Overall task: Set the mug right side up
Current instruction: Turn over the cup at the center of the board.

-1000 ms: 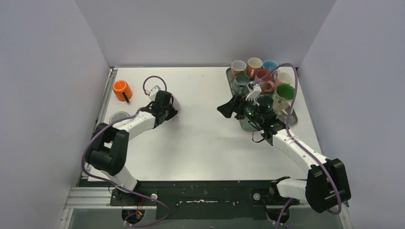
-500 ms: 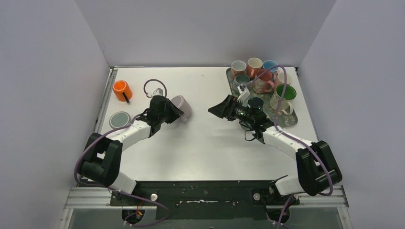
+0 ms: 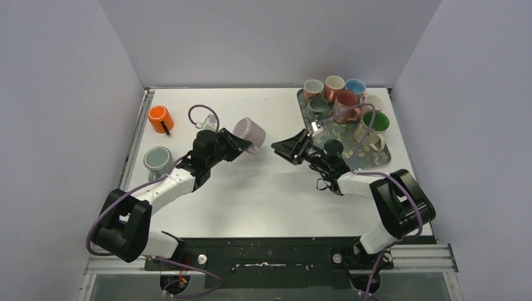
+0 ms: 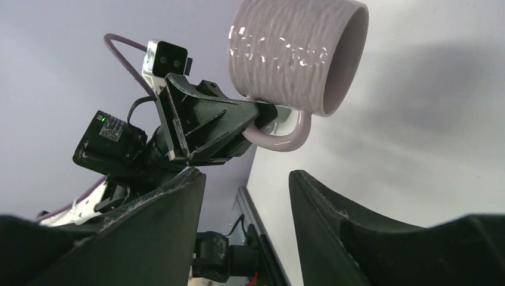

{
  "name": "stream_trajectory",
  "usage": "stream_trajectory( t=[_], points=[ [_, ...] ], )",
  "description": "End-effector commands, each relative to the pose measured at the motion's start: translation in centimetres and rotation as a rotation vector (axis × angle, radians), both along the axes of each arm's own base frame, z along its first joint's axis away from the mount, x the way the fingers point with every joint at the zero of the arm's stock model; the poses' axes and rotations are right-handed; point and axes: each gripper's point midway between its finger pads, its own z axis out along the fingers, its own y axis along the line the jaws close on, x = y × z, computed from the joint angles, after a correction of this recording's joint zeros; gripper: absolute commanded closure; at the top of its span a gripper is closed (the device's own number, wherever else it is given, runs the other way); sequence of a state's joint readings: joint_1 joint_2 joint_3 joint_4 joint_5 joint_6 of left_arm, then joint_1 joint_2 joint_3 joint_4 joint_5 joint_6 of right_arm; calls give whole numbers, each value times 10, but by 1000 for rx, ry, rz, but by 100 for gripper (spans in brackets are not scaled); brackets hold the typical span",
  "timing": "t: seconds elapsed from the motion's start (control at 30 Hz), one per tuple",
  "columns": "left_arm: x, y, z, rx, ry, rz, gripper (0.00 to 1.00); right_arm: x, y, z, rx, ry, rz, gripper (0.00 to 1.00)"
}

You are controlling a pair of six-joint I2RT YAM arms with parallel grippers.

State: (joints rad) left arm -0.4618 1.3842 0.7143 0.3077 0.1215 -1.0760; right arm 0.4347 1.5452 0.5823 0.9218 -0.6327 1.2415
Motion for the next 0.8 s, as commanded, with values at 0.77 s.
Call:
stream_trajectory(
  t=[0.77],
  points=[
    [-28,-43,166,-359,-418,-85,100,-2,22,66,449,85,18,42]
  ],
)
